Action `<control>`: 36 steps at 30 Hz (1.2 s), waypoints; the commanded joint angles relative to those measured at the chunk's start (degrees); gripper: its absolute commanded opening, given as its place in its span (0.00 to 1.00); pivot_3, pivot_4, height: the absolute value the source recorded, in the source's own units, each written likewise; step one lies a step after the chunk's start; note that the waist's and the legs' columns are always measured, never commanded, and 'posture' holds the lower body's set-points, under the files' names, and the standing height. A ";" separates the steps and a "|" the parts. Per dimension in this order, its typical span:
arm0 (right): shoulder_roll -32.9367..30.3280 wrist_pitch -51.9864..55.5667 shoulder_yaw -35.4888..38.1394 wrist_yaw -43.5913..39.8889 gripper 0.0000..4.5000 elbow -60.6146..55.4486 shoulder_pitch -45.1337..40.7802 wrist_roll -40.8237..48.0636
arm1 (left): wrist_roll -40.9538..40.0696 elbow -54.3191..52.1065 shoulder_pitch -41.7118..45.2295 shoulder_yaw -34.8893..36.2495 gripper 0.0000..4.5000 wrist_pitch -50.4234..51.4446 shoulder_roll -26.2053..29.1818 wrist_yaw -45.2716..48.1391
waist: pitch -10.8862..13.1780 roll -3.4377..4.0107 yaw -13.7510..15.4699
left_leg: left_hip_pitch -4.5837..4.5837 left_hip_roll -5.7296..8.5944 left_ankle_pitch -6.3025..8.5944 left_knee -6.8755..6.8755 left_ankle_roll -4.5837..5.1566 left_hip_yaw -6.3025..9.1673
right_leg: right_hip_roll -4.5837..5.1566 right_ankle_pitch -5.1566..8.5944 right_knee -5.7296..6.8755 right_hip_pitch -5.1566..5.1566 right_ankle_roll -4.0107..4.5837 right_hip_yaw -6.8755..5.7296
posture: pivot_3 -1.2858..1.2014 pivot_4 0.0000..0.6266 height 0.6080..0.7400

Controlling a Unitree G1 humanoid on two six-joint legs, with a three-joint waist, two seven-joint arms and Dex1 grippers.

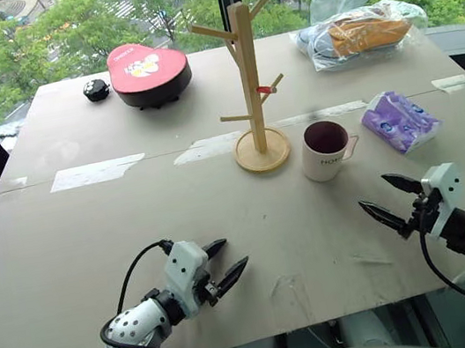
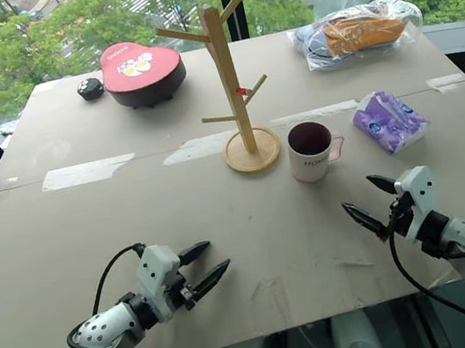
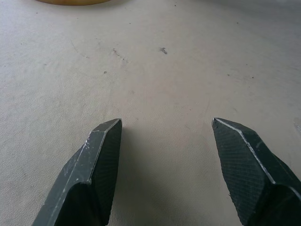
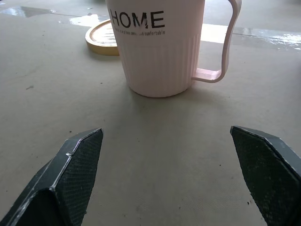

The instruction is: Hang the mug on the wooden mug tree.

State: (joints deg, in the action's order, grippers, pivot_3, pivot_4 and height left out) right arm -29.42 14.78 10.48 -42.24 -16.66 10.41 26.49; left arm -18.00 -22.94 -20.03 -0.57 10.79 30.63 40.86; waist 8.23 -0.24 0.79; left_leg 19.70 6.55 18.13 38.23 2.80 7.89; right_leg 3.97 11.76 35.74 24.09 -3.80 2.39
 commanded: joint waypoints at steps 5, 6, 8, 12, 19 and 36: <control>-1.06 -7.95 -0.48 -5.08 0.98 7.09 -2.91 -2.57 | 0.15 0.39 -0.58 0.78 0.70 -2.08 -1.10 -0.57 | 0.01 -0.04 0.00 | 0.01 0.00 0.00 0.01 0.01 -0.01 | 0.00 -0.01 -0.04 -0.01 0.00 0.00 | 0.52 0.24 1.00; -0.84 -8.17 -0.58 -5.00 0.98 7.34 -3.05 -2.68 | 0.19 0.47 -0.41 0.78 0.70 -2.14 -1.19 -0.58 | 0.01 -0.03 0.01 | 0.01 0.00 0.00 0.01 0.00 0.01 | 0.00 0.00 -0.04 0.00 0.00 -0.02 | 0.52 0.24 1.00; -0.55 -8.49 -0.72 -4.91 0.98 7.57 -3.18 -2.89 | 0.20 0.61 -0.10 0.82 0.70 -2.22 -1.29 -0.64 | 0.01 -0.02 0.04 | 0.02 0.00 0.00 -0.01 0.00 0.05 | 0.00 0.00 -0.04 0.01 0.01 -0.05 | 0.52 0.24 1.00; -0.13 -8.79 -0.64 -4.06 0.98 8.04 -3.32 -3.61 | 0.12 0.93 0.41 0.86 0.70 -2.31 -1.18 -0.32 | 0.01 -0.02 0.05 | 0.03 0.00 0.00 0.00 0.00 0.05 | 0.01 -0.01 -0.04 0.00 0.01 -0.05 | 0.52 0.24 1.00; 1.23 -6.10 -0.41 1.89 0.98 7.89 -5.50 -5.30 | -0.32 0.68 1.58 0.95 0.70 -2.61 -0.63 0.74 | 0.02 -0.02 0.05 | 0.03 0.01 0.00 0.00 0.00 0.05 | 0.01 -0.01 -0.03 0.01 0.01 -0.04 | 0.52 0.24 1.00; 9.27 -11.90 -3.21 10.41 0.98 24.64 -24.78 -11.65 | -7.54 -10.57 16.18 -2.60 0.70 8.02 2.52 5.29 | 0.04 -0.02 -0.10 | 0.14 0.03 -0.01 0.00 -0.01 0.03 | -0.04 -0.01 -0.05 0.17 0.05 0.01 | 0.52 0.24 1.00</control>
State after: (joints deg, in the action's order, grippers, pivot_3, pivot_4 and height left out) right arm -20.31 5.51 7.33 -32.07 7.27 -12.83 15.53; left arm -23.98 -30.16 -4.87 -2.89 17.78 32.47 45.89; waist 8.27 -0.26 0.69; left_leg 19.85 6.58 18.12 38.23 2.80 7.92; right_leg 3.93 11.75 35.69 24.27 -3.76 2.39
